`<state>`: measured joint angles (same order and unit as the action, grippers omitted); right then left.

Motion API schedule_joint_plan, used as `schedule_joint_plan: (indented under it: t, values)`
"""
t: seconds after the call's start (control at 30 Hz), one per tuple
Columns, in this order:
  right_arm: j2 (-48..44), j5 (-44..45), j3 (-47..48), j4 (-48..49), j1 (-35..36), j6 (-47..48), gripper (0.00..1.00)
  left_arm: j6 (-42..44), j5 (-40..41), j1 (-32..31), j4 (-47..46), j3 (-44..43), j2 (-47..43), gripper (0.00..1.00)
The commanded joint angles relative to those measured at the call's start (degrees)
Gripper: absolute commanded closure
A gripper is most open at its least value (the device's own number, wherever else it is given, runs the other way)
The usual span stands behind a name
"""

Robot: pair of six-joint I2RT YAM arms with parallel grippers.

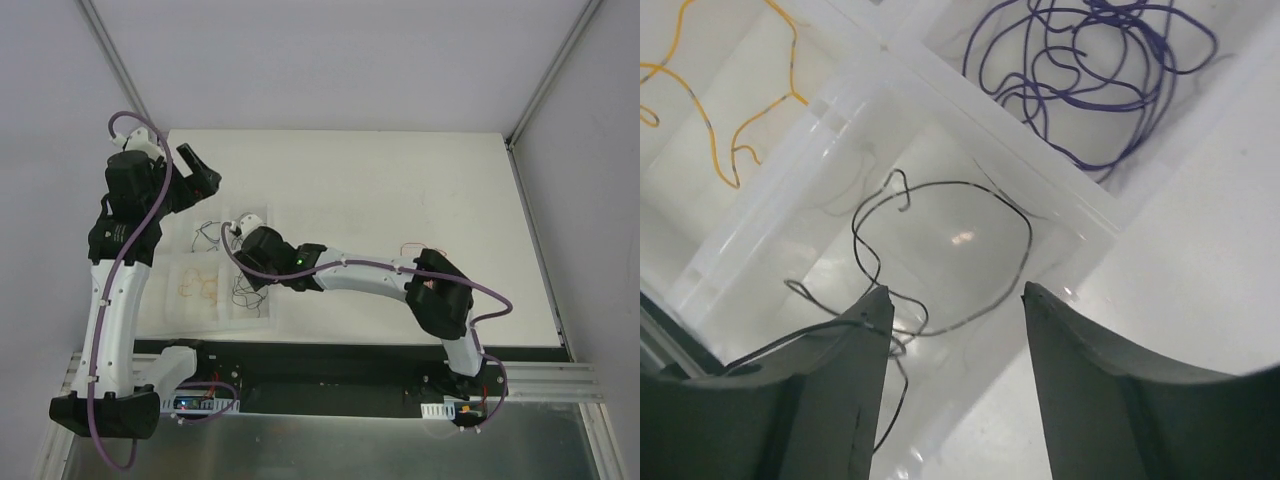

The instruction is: Untangle the cables

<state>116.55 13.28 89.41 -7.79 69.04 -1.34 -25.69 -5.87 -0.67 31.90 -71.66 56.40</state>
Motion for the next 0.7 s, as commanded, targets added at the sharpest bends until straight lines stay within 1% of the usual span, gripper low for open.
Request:
schedule_joint_plan:
  t: [0.0,0.1,0.2,0.23,0.33,0.4,0.47,0.57,0.6,0.67]
  values:
    - [-9.32,3.68,3.67,-11.35,-1.27,-1.29,0.41,-4.36,-7.39,0.23,-5.0,-5.68,3.62,0.1]
    - [-11.34,4.47,3.06,-15.05,-1.62,-0.16,0.34,-5.68,-10.47,0.23,-6.76,-7.44,6.78,0.1]
    - [-12.75,5.0,2.62,-18.22,-1.62,0.38,0.32,-5.51,-11.44,-0.65,-8.08,-8.58,9.33,0.1]
    - [-13.88,5.0,1.05,-18.31,-1.88,0.29,0.29,-5.33,-12.05,-0.91,-8.43,-8.76,10.04,0.1]
    - [-18.45,2.99,-3.95,-17.35,-2.94,-1.9,0.28,-3.85,-13.99,-1.44,-9.83,-7.71,11.53,0.1]
    - [-25.11,3.76,-10.09,-15.16,-4.95,-4.7,0.28,-2.18,-17.32,-1.71,-11.76,-6.05,11.98,0.1]
    - [-31.18,6.83,-16.43,-14.8,-9.07,-8.83,0.27,-1.03,-22.41,-2.06,-14.57,-4.03,13.03,0.1]
    - [-41.11,11.76,-27.23,-16.55,-18.82,-17.35,0.18,-4.26,-30.93,-2.41,-19.23,0.27,14.87,0.11]
    - [-43.93,11.77,-31.44,-16.81,-23.29,-19.38,0.15,-5.67,-33.57,-3.02,-21.68,1.77,15.31,0.11]
    - [-49.73,8.19,-39.0,-16.64,-32.78,-22.81,0.12,-7.35,-37.18,-4.95,-24.86,3.36,16.37,0.11]
